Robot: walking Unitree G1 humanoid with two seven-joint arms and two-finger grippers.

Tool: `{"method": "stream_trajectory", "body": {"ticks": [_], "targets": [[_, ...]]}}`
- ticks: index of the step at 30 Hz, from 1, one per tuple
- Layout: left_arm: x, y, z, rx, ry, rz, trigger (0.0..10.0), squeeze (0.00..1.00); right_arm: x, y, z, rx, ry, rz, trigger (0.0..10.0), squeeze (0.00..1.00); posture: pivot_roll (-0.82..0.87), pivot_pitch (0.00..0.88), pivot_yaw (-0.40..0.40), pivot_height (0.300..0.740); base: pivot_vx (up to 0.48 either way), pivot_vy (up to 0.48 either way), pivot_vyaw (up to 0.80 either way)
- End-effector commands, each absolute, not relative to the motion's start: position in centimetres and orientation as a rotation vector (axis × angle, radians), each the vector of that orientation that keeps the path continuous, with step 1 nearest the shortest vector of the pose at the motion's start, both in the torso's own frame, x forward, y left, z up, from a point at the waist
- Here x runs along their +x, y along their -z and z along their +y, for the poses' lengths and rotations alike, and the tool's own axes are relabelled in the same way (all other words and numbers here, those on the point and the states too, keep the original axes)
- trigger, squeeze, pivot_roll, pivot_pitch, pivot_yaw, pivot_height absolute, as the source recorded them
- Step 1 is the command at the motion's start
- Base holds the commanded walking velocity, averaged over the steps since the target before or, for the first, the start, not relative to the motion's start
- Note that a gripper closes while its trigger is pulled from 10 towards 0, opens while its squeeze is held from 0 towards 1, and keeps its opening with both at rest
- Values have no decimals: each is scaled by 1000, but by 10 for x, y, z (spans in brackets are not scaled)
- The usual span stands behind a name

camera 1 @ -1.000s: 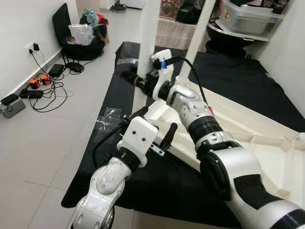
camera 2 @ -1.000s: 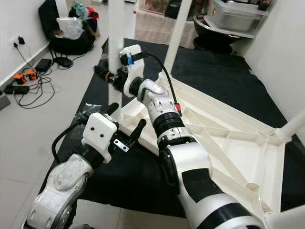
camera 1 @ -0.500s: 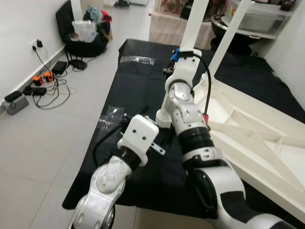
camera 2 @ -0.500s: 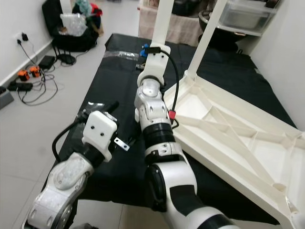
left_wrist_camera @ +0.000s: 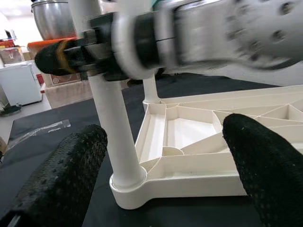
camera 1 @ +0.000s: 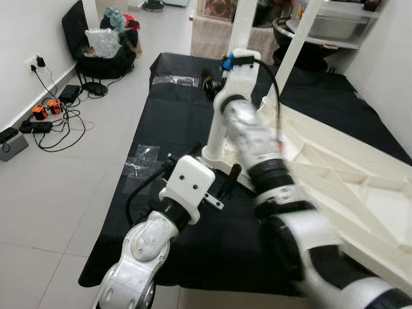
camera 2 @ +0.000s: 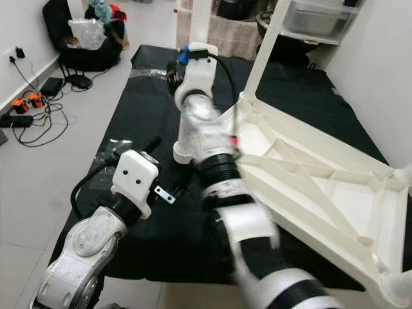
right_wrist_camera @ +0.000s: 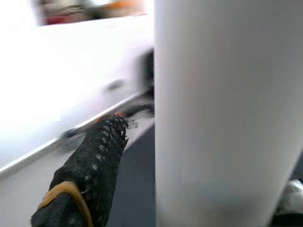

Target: Building children table

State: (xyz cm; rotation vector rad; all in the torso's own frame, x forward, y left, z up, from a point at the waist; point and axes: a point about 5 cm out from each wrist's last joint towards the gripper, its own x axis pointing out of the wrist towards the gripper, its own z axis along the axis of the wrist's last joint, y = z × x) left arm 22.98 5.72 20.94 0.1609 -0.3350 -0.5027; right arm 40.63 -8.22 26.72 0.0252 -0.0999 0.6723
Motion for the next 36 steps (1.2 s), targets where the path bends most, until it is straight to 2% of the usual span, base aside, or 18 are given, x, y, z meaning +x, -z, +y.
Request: {"method": "stream_trajectory", "body": {"ticks": [1, 5, 17, 18, 25, 27, 28, 29, 31, 33, 34, 36], "targets": [[228, -209, 54, 148, 513, -340, 10000, 0, 395, -250, -69, 22, -963, -52, 10000, 0, 91, 46, -139, 740, 0, 0, 0], [227, -209, 53, 147, 515, -340, 10000, 0, 392, -247, -68, 36, -1048, -65, 10000, 0, 95, 42, -142, 740, 0, 0, 0], [225, -209, 55, 154, 508, -336, 10000, 0, 382, -240, -44, 196, -1289, -45, 10000, 0, 112, 38, -153, 740, 0, 0, 0], [225, -209, 54, 154, 509, -336, 10000, 0, 381, -240, -42, 215, -1319, -44, 0, 0, 110, 36, -154, 740, 0, 0, 0], [225, -210, 53, 153, 509, -340, 10000, 0, 383, -243, -36, 230, -1278, -67, 0, 0, 109, 36, -157, 740, 0, 0, 0], [226, -210, 53, 153, 509, -339, 10000, 0, 386, -243, -37, 219, -1209, -72, 0, 0, 107, 41, -159, 740, 0, 0, 0], [226, -210, 53, 151, 507, -339, 10000, 0, 394, -243, -40, 178, -1035, -55, 0, 0, 106, 41, -158, 740, 0, 0, 0], [226, -210, 53, 151, 507, -339, 10000, 0, 394, -243, -40, 178, -1035, -55, 0, 0, 106, 41, -158, 740, 0, 0, 0], [226, -210, 54, 151, 504, -339, 10000, 0, 409, -240, -53, 115, -677, -14, 0, 0, 99, 43, -155, 740, 0, 0, 0], [227, -209, 54, 149, 505, -339, 10000, 0, 416, -236, -69, 89, -422, 32, 0, 0, 91, 42, -148, 740, 0, 0, 0], [227, -209, 54, 149, 505, -339, 10000, 0, 416, -236, -69, 89, -422, 32, 0, 0, 91, 42, -148, 740, 0, 0, 0], [227, -209, 54, 149, 510, -340, 10000, 0, 420, -234, -84, 51, -183, 50, 0, 0, 85, 42, -144, 740, 0, 0, 0]]}}
